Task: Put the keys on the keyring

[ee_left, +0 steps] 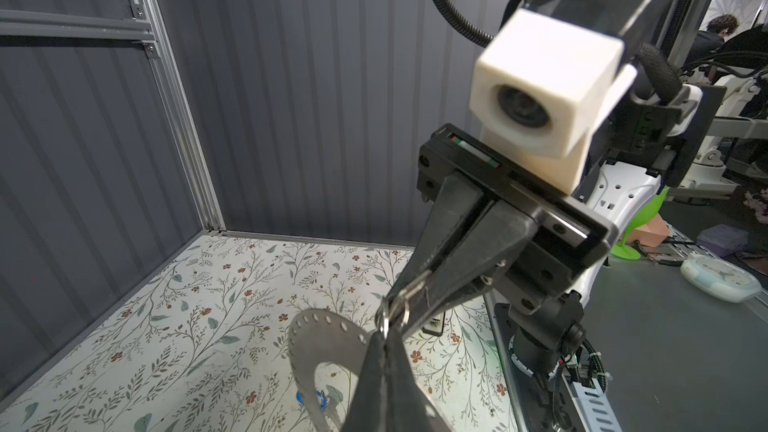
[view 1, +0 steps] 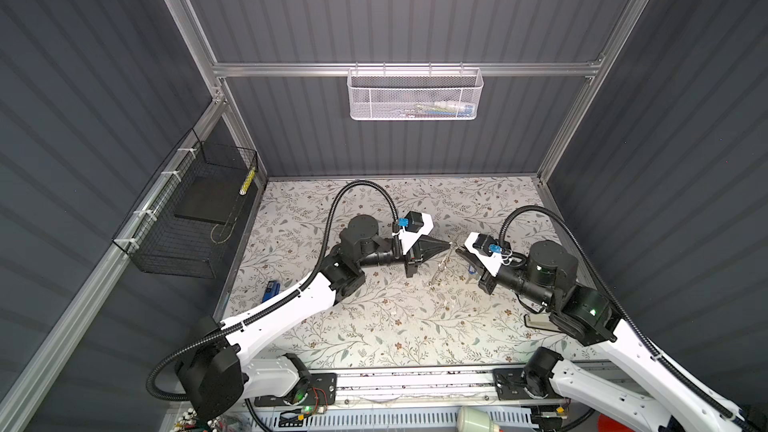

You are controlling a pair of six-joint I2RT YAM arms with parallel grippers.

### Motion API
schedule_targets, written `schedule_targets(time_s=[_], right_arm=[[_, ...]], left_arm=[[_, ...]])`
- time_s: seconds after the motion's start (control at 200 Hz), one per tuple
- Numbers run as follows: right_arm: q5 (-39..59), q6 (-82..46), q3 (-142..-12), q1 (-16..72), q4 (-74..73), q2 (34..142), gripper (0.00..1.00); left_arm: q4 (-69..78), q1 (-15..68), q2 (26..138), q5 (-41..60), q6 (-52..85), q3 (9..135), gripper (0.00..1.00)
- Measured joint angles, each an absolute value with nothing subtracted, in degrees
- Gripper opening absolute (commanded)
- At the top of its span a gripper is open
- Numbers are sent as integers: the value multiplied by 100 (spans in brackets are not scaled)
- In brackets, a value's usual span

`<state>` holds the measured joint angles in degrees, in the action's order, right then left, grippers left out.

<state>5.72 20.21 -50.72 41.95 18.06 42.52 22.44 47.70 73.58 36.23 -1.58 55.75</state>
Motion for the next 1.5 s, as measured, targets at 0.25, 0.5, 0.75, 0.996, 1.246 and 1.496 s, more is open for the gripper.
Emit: schedule_targets(time_s=[0.25, 0.5, 0.75, 0.996, 1.246, 1.496], right_arm=[[582, 2156, -5072, 4200, 1973, 4263, 0], [613, 2416, -5068, 4200, 2045, 4261, 0], [738, 2904, -4978, 4198, 1992, 4139, 0], [786, 3133, -4888, 4145, 1831, 4123, 0], [849, 3328, -4711, 4171, 1542, 4045, 0], [478, 3583, -4650, 4198, 1448, 3962, 0]], left_arm=[[1756, 4797, 7328, 3625, -493, 5642, 0], [1586, 4797, 7328, 3756, -513, 5688, 0], [2128, 4790, 7356, 4007, 62, 5474, 0], [2814, 4737, 7555, 4237, 701, 5380, 0], [3245, 4705, 7778, 4355, 1033, 5369, 0], [3037, 4700, 7771, 4379, 862, 5371, 0]])
